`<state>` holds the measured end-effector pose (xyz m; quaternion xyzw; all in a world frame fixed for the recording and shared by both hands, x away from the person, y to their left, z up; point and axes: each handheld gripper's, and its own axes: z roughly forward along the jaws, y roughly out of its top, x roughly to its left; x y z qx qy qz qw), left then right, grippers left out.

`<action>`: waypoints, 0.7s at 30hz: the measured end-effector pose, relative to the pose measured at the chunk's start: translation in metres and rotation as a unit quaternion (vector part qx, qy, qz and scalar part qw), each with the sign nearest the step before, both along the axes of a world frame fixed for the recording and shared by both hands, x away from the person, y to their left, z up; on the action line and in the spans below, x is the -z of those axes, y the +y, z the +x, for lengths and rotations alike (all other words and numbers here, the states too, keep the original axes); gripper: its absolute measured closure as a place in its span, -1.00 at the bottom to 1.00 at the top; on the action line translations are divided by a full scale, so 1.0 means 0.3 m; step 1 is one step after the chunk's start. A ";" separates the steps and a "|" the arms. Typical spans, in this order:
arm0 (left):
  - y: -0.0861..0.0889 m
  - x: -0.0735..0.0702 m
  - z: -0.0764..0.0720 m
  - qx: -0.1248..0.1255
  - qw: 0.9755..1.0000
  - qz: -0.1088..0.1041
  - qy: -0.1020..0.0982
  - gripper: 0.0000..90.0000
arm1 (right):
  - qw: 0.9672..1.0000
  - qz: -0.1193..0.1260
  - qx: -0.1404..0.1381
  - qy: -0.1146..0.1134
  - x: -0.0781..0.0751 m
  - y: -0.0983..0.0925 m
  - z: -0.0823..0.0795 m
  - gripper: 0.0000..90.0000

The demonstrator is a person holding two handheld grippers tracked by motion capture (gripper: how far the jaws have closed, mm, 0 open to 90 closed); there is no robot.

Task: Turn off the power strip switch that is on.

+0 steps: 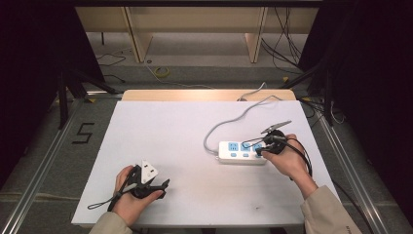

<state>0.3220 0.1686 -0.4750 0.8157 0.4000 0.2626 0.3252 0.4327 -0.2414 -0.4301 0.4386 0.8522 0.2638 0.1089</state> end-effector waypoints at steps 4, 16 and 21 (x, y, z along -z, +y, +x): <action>0.001 0.000 0.000 0.001 1.000 0.002 0.002 -0.49 | 1.000 0.003 -0.002 -0.006 -0.007 -0.004 -0.010 1.00; -0.002 0.003 -0.002 0.000 1.000 0.000 0.003 -0.49 | 1.000 0.018 -0.013 -0.022 -0.007 -0.037 -0.058 0.90; -0.001 0.003 -0.002 0.000 1.000 0.001 0.003 -0.49 | 0.999 0.022 -0.018 -0.027 -0.010 -0.045 -0.074 0.87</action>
